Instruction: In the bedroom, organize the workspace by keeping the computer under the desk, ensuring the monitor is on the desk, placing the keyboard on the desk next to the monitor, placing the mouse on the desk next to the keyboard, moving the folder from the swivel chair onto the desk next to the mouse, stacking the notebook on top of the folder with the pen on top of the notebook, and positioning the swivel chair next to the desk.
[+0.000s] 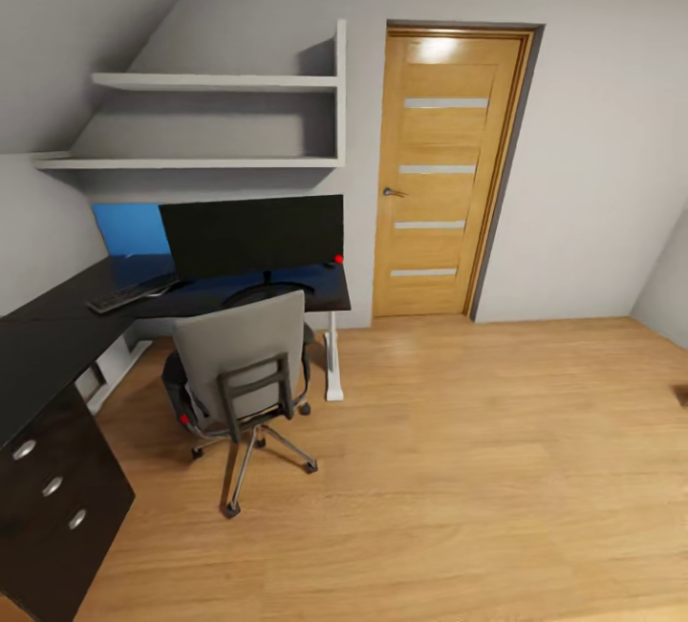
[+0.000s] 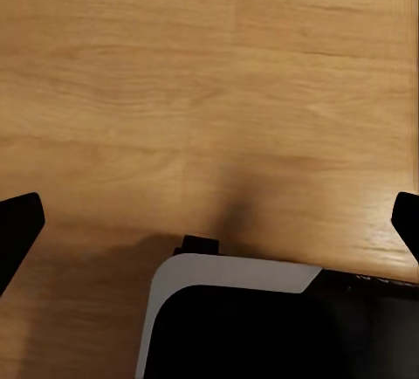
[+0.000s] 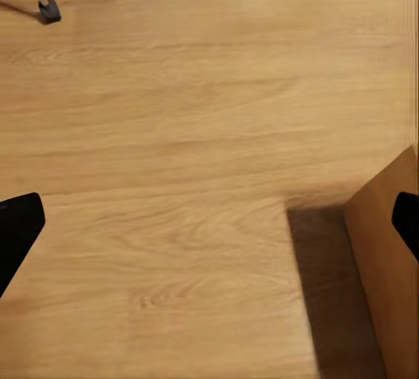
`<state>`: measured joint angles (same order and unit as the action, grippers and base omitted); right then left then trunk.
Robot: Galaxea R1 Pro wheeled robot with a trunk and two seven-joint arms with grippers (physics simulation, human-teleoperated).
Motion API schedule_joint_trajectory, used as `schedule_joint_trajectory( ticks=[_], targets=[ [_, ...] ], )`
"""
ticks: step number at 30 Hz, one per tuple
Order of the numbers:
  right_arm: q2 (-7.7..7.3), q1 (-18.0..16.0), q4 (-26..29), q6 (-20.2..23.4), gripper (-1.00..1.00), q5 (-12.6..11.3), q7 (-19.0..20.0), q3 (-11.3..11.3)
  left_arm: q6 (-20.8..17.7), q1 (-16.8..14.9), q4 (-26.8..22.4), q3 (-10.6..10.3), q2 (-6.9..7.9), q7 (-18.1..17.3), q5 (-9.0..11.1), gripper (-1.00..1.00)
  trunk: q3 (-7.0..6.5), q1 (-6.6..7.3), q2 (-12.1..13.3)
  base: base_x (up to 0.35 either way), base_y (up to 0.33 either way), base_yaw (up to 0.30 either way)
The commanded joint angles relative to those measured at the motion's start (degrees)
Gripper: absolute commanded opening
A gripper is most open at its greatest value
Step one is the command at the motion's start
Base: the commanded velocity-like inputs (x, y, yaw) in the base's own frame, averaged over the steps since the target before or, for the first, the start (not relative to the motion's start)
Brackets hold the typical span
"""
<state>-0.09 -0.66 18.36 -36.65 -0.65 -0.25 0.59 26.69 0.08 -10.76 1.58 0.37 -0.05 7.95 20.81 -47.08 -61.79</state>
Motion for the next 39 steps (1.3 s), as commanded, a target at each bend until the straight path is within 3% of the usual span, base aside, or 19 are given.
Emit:
schedule_joint_trajectory(
  ticks=[1, 24, 39],
  targets=[
    [0.01, -0.04, -0.05, -0.18, 1.0, -0.06, -0.04, 0.02, 0.1, 0.01, -0.05, 0.11, -0.01, -0.02, 0.1, 1.0, 0.06, 0.0, -0.03, 0.014, -0.001, -0.255],
    [-0.08, -0.04, 0.01, -0.35, 1.0, -0.06, -0.1, 0.02, 0.03, 0.0, -0.05, 0.18, -0.02, 0.14, 0.13, 1.0, 0.06, 0.0, -0.03, 0.285, 0.0, -0.258],
    [-0.02, -0.04, -0.88, -0.62, 1.0, 0.47, 0.34, -0.5, 0.03, 0.01, -0.05, 0.18, 0.04, 0.14, 0.13, 1.0, 0.1, 0.0, -0.03, 0.051, 0.0, -0.116]
  ],
)
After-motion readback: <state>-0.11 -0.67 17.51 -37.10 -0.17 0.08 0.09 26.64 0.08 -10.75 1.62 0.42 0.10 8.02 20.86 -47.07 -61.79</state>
